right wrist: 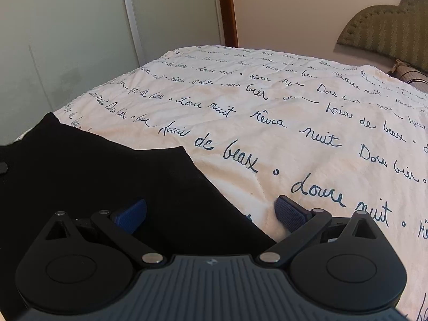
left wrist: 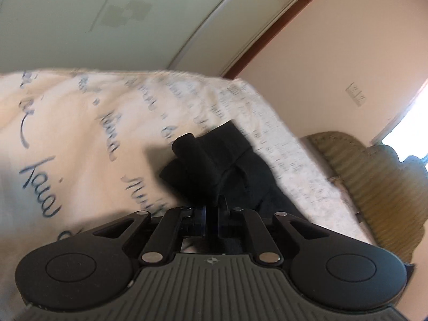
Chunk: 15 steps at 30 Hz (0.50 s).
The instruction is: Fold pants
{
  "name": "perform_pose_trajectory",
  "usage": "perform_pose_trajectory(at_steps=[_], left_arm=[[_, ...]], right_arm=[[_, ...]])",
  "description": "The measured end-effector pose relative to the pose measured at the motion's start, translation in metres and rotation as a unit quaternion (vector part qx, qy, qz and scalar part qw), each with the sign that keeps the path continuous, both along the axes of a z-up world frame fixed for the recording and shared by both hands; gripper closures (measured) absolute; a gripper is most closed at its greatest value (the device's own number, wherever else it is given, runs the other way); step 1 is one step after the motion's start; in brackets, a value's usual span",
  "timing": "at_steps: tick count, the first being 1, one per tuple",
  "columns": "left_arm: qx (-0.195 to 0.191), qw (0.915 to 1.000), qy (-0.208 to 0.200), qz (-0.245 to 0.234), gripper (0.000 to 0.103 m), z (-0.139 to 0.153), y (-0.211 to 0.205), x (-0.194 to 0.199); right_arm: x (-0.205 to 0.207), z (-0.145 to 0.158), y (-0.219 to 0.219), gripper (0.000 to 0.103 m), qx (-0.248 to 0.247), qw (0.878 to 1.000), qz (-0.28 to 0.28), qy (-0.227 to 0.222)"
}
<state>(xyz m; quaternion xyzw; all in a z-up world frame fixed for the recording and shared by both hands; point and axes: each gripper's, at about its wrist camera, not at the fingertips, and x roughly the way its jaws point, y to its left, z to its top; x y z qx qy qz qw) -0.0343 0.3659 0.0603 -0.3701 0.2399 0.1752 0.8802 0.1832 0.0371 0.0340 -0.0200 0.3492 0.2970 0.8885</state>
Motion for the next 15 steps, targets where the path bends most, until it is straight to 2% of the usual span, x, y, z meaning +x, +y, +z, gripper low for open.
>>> perform_pose_trajectory(at_steps=[1,3,4,5,7,9,11,12,13,14,15], left_arm=[[0.003,0.9999,0.011,-0.008,0.086,-0.008,0.003,0.004],[0.02,0.9996,0.002,-0.018,0.081,-0.007,0.001,-0.001],[0.016,0.9995,-0.008,-0.027,0.073,-0.006,0.002,-0.002],[0.01,0.9994,-0.015,-0.029,0.069,-0.004,0.005,-0.006],[0.007,0.9993,-0.031,-0.02,0.063,0.003,0.009,-0.018],[0.038,0.9977,-0.055,0.013,0.058,0.015,0.013,-0.04],[0.098,0.9887,-0.089,0.069,0.041,0.026,0.017,-0.066],[0.128,0.9815,-0.104,0.097,0.026,0.029,0.018,-0.078],[0.152,0.9748,-0.112,0.12,0.016,0.028,0.02,-0.087],[0.165,0.9719,-0.104,0.132,0.016,0.027,0.023,-0.09],[0.163,0.9736,-0.085,0.135,0.02,0.026,0.028,-0.091]], right_arm=[[0.0,0.0,0.0,0.0,-0.001,1.0,0.0,0.0],[0.0,0.0,0.002,0.0,-0.007,1.0,0.0,-0.002],[-0.001,0.001,0.003,0.0,-0.011,1.0,-0.001,-0.003],[-0.002,0.002,0.005,0.0,-0.018,1.0,-0.003,-0.005],[-0.01,0.008,0.011,0.0,-0.046,0.998,-0.027,-0.024],[-0.033,0.021,0.017,0.0,-0.052,0.996,-0.039,-0.061],[-0.066,0.036,0.028,0.0,-0.029,0.995,0.01,-0.096],[-0.084,0.042,0.04,0.0,-0.026,0.993,0.044,-0.11],[-0.102,0.045,0.054,0.0,-0.033,0.989,0.083,-0.121],[-0.12,0.047,0.071,0.0,-0.046,0.982,0.128,-0.13],[-0.137,0.046,0.091,0.0,-0.063,0.972,0.176,-0.144]])
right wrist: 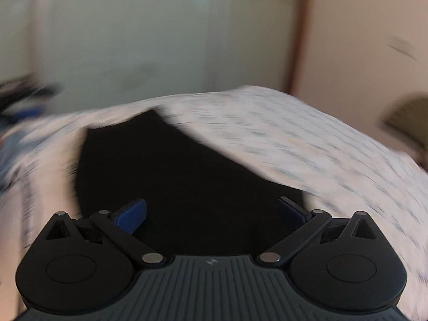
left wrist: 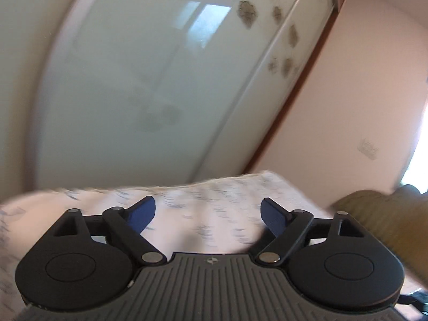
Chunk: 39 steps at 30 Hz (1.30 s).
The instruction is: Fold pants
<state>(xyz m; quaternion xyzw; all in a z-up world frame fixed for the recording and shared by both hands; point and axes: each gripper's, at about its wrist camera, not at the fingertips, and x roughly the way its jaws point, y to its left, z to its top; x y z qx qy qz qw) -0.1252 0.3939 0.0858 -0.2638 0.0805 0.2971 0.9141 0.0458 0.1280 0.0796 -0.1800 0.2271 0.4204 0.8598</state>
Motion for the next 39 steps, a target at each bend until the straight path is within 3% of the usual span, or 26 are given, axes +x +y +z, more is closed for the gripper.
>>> perform_pose_trajectory(at_steps=[3,6,13,18,19,20,21,23,24,26,29,32,35,37,39], left_arm=[[-0.037,0.9991,0.015,0.014,0.024,-0.004,0.011,-0.009],[-0.036,0.9987,0.018,0.031,0.023,-0.003,0.016,-0.024],[-0.068,0.9965,0.022,0.042,0.023,-0.005,0.027,-0.048],[-0.067,0.9968,0.028,0.034,0.021,-0.007,0.031,-0.046],[-0.068,0.9968,0.028,0.03,0.02,-0.007,0.031,-0.045],[-0.071,0.9968,0.027,0.025,0.02,-0.007,0.031,-0.044],[-0.077,0.9965,0.026,0.019,0.02,-0.006,0.031,-0.042],[-0.091,0.9956,0.023,0.006,0.02,-0.004,0.031,-0.04],[-0.097,0.995,0.02,-0.001,0.02,-0.003,0.031,-0.04],[-0.123,0.9921,0.01,-0.025,0.019,-0.001,0.028,-0.036],[-0.196,0.9761,-0.011,-0.094,0.019,-0.002,0.027,-0.02],[-0.278,0.9483,-0.025,-0.152,0.019,-0.009,0.023,0.008],[-0.337,0.9178,-0.026,-0.209,0.016,-0.021,0.013,0.048],[-0.356,0.9133,0.004,-0.198,0.018,-0.031,0.008,0.072],[-0.34,0.9239,0.021,-0.175,0.023,-0.033,0.002,0.087]], right_arm=[[-0.039,-0.013,0.054,0.0,-0.066,0.993,0.074,-0.061],[-0.052,-0.027,0.092,0.0,-0.101,0.984,0.101,-0.104],[-0.045,-0.037,0.142,0.0,-0.119,0.973,0.048,-0.191],[-0.045,-0.037,0.157,0.003,-0.128,0.968,0.044,-0.213],[-0.046,-0.037,0.157,0.022,-0.128,0.968,0.051,-0.209],[-0.046,-0.037,0.158,0.056,-0.131,0.97,0.06,-0.194],[-0.046,-0.038,0.16,0.065,-0.138,0.972,0.069,-0.175],[-0.053,-0.042,0.161,0.078,-0.144,0.969,0.077,-0.185],[-0.058,-0.044,0.163,0.08,-0.147,0.967,0.078,-0.193],[-0.054,-0.041,0.161,0.084,-0.123,0.975,0.068,-0.169],[-0.034,-0.024,0.142,0.089,-0.03,0.995,0.042,-0.089],[-0.016,-0.016,0.121,0.089,0.053,0.998,0.016,-0.018],[-0.012,-0.017,0.114,0.089,0.07,0.997,0.011,0.0],[-0.014,-0.018,0.113,0.089,0.075,0.997,0.012,-0.002],[-0.012,-0.017,0.111,0.089,0.084,0.996,0.012,0.004]])
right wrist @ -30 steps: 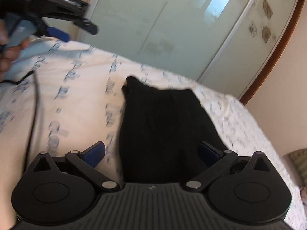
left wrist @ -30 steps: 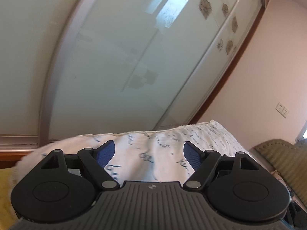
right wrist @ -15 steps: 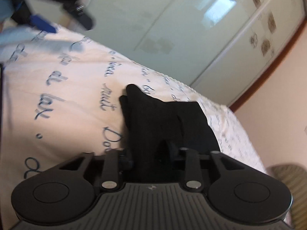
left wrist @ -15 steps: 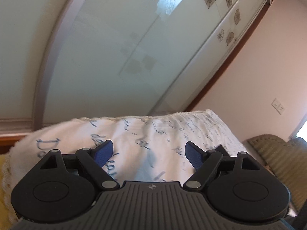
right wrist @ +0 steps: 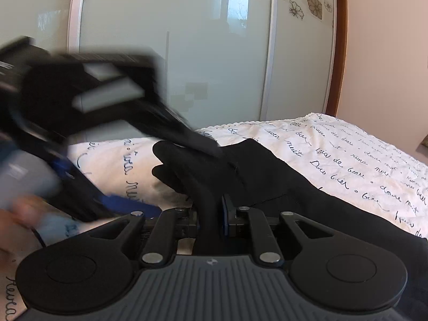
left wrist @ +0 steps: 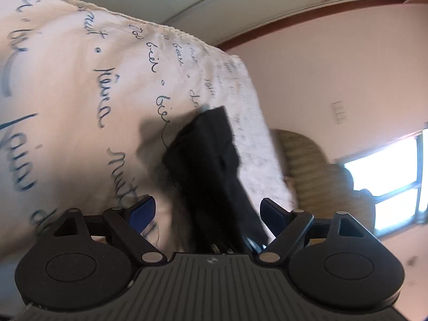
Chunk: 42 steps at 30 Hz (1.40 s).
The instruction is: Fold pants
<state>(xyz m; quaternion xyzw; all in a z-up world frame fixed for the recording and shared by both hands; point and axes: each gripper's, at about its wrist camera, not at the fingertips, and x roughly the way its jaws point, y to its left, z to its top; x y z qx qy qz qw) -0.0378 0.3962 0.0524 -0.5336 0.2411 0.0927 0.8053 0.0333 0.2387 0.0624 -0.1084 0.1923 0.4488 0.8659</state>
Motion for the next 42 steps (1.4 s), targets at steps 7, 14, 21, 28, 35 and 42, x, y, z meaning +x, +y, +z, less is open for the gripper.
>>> perform_pose_trajectory(at_steps=[7,14,21,28,35,42], left_arm=[[0.108,0.9936,0.031,0.002,0.077,-0.002,-0.003,0.029],[0.338,0.9404,0.032,-0.027,0.085,0.026,-0.058,0.034],[0.548,0.8187,-0.02,-0.17,0.083,0.042,-0.169,0.037],[0.559,0.7847,-0.047,-0.265,0.068,0.014,-0.209,0.035],[0.54,0.7935,-0.029,-0.28,0.058,0.023,-0.201,0.023],[0.527,0.7976,-0.014,-0.293,0.042,0.021,-0.203,-0.003]], right_arm=[[0.018,0.008,-0.026,0.041,0.031,0.993,0.036,0.111],[0.084,0.002,-0.121,0.013,0.214,0.918,-0.041,0.331],[0.137,-0.038,-0.179,0.009,0.35,0.78,-0.059,0.515],[0.136,-0.057,-0.186,0.009,0.378,0.756,-0.058,0.531],[0.129,-0.033,-0.159,0.012,0.24,0.849,-0.072,0.466],[0.121,-0.028,-0.142,0.066,0.165,0.887,-0.109,0.417]])
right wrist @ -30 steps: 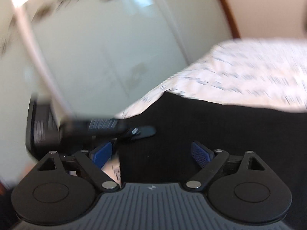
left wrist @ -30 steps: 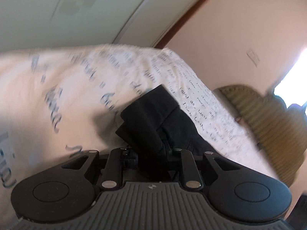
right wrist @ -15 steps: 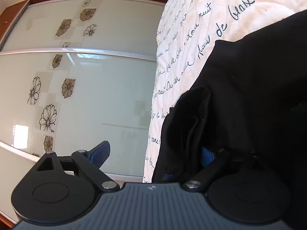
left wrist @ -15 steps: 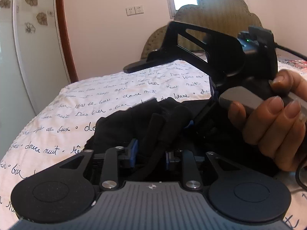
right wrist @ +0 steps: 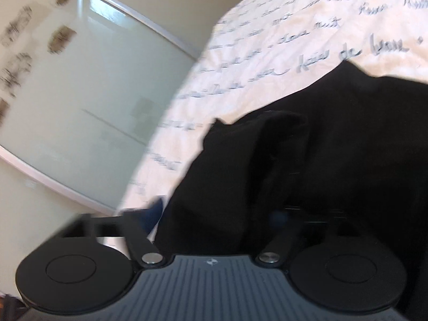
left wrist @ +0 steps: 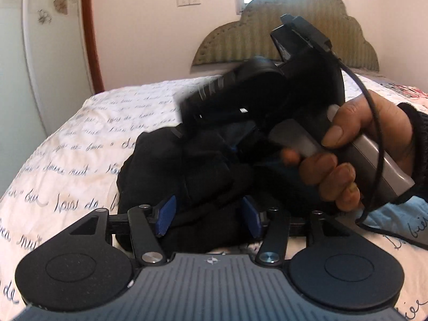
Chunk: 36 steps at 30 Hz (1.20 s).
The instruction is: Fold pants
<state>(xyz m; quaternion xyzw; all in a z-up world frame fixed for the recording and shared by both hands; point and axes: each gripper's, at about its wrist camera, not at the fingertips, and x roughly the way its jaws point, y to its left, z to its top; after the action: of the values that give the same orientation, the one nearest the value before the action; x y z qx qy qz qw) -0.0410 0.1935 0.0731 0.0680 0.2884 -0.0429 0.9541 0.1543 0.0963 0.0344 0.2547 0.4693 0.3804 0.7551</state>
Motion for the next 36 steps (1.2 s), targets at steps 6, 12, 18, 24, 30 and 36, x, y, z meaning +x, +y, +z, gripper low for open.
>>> perform_pose_trajectory(at_steps=[6,12,18,24,30,36], left_arm=[[-0.005,0.9998,0.009,0.014,0.041,-0.002,0.001,-0.003],[-0.032,0.9994,0.013,0.011,0.042,0.012,0.003,-0.018],[-0.092,0.9955,0.017,-0.014,0.042,0.028,0.016,-0.048],[-0.139,0.9896,-0.009,-0.036,0.036,0.043,0.026,-0.06],[-0.162,0.9847,-0.029,-0.058,0.035,0.038,0.005,-0.028],[-0.153,0.9822,-0.017,-0.107,0.035,0.027,-0.042,0.013]], right_arm=[[-0.002,-0.004,-0.017,0.082,0.027,0.999,-0.017,0.016],[-0.008,0.011,-0.026,0.086,0.061,0.998,-0.03,0.001],[-0.014,0.041,-0.069,0.087,0.101,0.994,-0.034,-0.016],[-0.025,0.055,-0.168,0.087,0.087,0.993,-0.07,-0.032],[-0.036,0.033,-0.26,0.087,0.049,0.987,-0.151,-0.005],[-0.044,0.022,-0.287,0.087,0.038,0.985,-0.17,0.006]])
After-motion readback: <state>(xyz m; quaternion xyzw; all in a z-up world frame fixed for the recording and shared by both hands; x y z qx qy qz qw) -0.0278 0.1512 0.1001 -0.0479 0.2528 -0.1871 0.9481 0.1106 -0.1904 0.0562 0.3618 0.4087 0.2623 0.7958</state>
